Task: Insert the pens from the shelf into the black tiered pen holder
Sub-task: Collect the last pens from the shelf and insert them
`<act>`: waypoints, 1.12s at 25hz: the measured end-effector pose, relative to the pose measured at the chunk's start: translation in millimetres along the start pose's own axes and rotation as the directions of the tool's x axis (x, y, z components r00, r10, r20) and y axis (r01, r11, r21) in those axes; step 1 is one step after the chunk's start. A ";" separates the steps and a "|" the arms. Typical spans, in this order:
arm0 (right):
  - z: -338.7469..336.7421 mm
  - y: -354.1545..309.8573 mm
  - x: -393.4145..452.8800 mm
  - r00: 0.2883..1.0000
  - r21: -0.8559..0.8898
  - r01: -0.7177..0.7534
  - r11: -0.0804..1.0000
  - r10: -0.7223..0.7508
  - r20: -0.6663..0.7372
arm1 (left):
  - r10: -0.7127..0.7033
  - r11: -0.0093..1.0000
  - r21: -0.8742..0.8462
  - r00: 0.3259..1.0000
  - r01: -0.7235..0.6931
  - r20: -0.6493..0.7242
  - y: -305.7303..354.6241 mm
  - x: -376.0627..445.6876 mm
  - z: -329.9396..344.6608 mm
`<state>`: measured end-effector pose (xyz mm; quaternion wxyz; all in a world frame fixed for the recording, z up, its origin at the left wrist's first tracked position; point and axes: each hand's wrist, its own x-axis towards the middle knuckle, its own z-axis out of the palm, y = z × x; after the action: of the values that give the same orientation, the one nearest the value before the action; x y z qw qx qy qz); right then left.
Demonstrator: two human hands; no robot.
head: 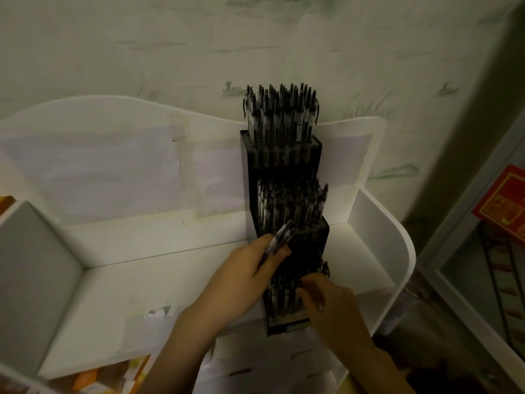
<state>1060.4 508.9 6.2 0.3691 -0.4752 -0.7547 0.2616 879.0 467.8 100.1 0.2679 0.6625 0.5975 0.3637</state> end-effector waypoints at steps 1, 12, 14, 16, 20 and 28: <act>1.3 1.6 1.2 1.000 -0.003 -0.010 1.000 0.010 0.009 | 0.000 1.000 -0.007 1.000 0.000 0.008 0.9 -0.5 0.5; -43.3 -70.7 24.2 0.997 0.427 -0.035 0.903 0.059 -0.042 | -0.007 0.997 -0.073 0.991 0.017 0.137 5.0 0.8 11.2; -48.9 -76.7 26.4 0.995 0.489 -0.093 0.867 0.103 0.006 | 0.007 0.997 -0.073 0.989 0.004 0.150 7.9 1.2 12.9; -58.2 -80.9 27.7 0.988 0.571 -0.126 0.811 0.157 -0.005 | 0.027 0.997 -0.079 0.989 -0.016 0.143 11.3 2.2 12.2; -91.8 -78.3 33.3 0.957 0.691 -0.058 0.721 0.238 -0.169 | 0.022 0.997 -0.077 0.997 -0.016 0.076 11.4 2.2 4.5; -63.2 -37.9 22.2 0.988 0.055 0.075 0.996 -0.067 -0.138 | 0.025 0.996 -0.084 0.998 -0.030 -0.052 9.8 2.8 0.7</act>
<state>1085.3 516.3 78.6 0.4429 -0.4533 -0.7360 0.2379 885.4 469.2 107.8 0.2753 0.6494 0.5790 0.4089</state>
